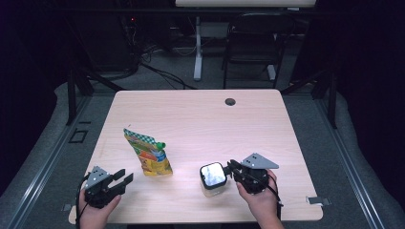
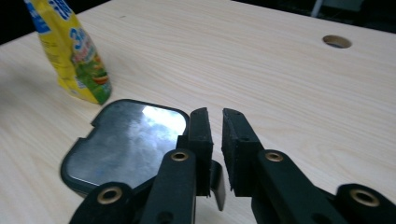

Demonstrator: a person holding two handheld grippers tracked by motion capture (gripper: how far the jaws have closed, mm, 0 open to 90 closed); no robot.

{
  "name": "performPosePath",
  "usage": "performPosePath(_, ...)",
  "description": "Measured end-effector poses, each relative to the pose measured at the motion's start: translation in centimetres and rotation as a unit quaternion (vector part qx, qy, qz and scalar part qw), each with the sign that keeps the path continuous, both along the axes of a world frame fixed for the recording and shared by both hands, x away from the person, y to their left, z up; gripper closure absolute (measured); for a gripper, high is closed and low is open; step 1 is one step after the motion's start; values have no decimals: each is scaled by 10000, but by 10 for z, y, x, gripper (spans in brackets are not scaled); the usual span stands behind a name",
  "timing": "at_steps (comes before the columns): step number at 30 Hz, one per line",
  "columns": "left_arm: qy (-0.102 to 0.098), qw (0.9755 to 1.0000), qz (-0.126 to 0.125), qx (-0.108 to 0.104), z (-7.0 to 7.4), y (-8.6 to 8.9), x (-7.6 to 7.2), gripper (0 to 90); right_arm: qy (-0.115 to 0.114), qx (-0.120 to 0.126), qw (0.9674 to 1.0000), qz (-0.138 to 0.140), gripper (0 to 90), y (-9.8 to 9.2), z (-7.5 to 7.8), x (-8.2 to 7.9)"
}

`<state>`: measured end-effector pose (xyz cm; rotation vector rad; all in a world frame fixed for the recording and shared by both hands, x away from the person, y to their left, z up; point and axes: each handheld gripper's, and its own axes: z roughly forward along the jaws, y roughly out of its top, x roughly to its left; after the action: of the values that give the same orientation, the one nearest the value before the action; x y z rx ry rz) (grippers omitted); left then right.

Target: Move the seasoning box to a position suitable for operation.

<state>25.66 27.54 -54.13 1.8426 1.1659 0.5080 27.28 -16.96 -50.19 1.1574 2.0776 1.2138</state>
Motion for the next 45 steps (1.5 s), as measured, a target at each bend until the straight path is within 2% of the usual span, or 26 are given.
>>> performPosePath(2,51,10000,-1,21,1,-2,-1,621,-22,20,10000,-33,833,-1,-2,0)
performPosePath(3,65,10000,4,-7,1,-4,-1,625,46,87,10000,11,834,-1,-4,0)
performPosePath(5,84,10000,-37,-18,3,-8,-3,641,147,37,9998,88,835,0,-7,2)
performPosePath(10,-14,9998,-179,47,10,-22,-9,661,127,-68,9998,124,842,2,-10,2)
performPosePath(14,-78,9992,-390,102,17,-37,-12,685,169,86,9998,118,838,1,-12,4)
performPosePath(17,-95,9978,-629,172,21,-55,-13,702,232,232,9994,120,858,-2,-13,6)
performPosePath(18,-95,9978,-629,172,21,-55,-13,702,232,232,9994,120,858,-2,-13,6)
performPosePath(22,-120,9961,-833,250,21,-73,-12,707,272,314,9990,132,867,-2,-14,5)
performPosePath(32,-114,9946,-1023,143,26,-92,-7,733,271,420,9987,107,899,-3,-15,4)
performPosePath(33,-99,9944,-1045,156,26,-94,-7,737,306,530,9981,108,899,-4,-16,4)
performPosePath(34,-115,9943,-1048,149,25,-97,-6,737,306,530,9981,108,899,-4,-16,4)
performPosePath(35,-100,9933,-1138,161,25,-103,-4,745,365,660,9971,92,899,-6,-17,5)
performPosePath(37,-97,9930,-1168,177,25,-109,-4,754,386,731,9965,99,899,-7,-18,5)
performPosePath(41,-79,9916,-1276,185,26,-118,-3,766,373,766,9963,114,900,-7,-19,5)
performPosePath(45,-48,9892,-1453,168,25,-130,-1,788,345,715,9968,102,900,-7,-18,5)
